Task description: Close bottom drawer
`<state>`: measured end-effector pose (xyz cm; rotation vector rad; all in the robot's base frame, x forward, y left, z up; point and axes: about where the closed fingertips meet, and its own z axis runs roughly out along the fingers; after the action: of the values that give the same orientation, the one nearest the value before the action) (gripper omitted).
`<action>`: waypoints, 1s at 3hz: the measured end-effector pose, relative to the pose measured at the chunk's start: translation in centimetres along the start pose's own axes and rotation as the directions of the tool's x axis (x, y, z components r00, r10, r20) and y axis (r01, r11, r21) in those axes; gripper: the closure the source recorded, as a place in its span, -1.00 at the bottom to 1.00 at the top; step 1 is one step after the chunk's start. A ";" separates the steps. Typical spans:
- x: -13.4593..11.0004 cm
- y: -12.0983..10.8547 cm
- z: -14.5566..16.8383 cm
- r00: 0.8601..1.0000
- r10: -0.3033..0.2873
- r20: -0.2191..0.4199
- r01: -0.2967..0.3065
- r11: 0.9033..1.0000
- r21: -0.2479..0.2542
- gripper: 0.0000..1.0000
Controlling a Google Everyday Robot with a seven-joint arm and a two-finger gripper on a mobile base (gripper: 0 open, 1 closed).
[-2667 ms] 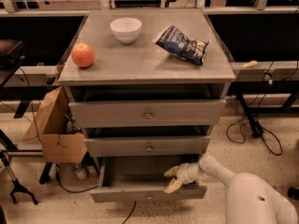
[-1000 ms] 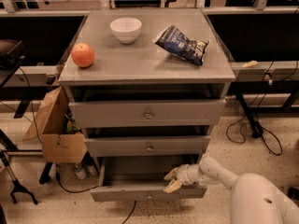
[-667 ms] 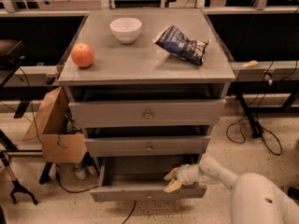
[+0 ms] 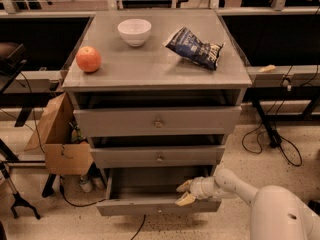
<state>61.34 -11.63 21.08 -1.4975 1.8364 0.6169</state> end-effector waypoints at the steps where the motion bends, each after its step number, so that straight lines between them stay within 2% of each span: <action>1: -0.1 0.3 -0.6 1.000 0.011 -0.003 -0.011 1.000 -0.006 -0.91; 2: -1.1 1.2 -2.6 0.999 0.043 -0.016 -0.044 0.999 -0.029 -1.00; 3: -2.0 2.8 -5.0 0.996 0.079 -0.036 -0.081 0.995 -0.066 -1.00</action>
Offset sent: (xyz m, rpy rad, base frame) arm -0.0319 -0.0250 0.0619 -0.0110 0.1166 -0.0217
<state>57.82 -13.32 25.74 -1.4912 1.9259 0.7027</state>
